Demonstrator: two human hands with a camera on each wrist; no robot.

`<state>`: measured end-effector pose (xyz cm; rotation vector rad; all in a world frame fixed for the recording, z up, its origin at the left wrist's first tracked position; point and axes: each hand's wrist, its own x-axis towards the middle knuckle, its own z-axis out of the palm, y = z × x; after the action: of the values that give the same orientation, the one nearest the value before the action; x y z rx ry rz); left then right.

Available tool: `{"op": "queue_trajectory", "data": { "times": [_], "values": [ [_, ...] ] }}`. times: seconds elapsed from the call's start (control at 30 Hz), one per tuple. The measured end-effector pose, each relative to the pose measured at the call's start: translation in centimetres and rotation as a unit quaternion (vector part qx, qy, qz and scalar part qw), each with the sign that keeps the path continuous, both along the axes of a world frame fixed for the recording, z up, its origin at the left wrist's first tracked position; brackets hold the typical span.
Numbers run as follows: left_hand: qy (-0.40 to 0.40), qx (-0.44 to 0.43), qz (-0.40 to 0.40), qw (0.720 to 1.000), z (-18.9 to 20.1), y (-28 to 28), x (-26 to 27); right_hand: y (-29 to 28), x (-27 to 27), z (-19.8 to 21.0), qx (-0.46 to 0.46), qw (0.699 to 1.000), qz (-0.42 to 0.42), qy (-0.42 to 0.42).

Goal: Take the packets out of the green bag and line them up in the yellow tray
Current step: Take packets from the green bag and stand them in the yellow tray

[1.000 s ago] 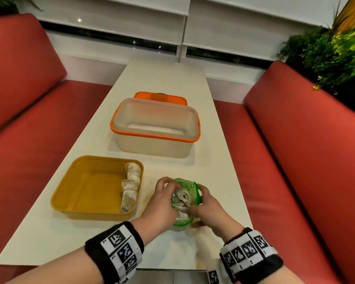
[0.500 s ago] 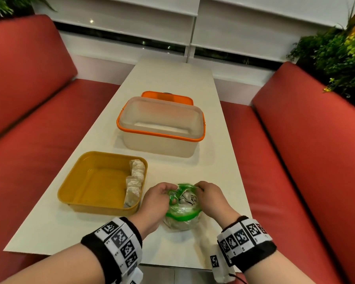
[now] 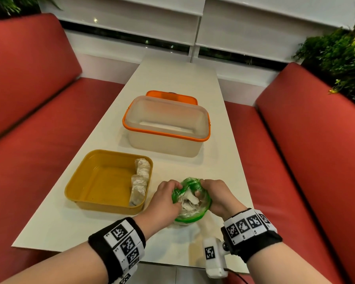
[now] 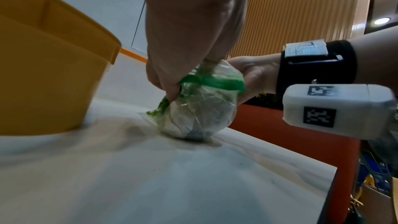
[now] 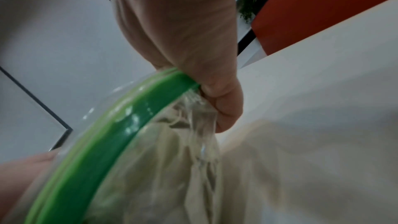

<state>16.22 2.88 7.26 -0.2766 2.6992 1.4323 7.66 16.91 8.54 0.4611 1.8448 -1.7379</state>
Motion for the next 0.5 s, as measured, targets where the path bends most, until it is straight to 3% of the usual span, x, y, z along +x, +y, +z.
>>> {"op": "queue_trajectory", "data": {
  "times": [0.27,0.37,0.5],
  "values": [
    [-0.037,-0.061,-0.061,0.996,-0.4,-0.3,0.5,0.1,-0.5,-0.6,-0.081,0.991,-0.067,-0.079],
    [-0.091,-0.012,-0.066,0.994,0.2,0.0,0.6,0.1,-0.5,-1.3,-0.098,0.988,-0.084,-0.082],
    [-0.083,0.045,-0.039,0.995,0.8,0.0,0.2,-0.1,-0.4,-1.6,-0.094,0.991,-0.08,-0.052]
  ]
}}
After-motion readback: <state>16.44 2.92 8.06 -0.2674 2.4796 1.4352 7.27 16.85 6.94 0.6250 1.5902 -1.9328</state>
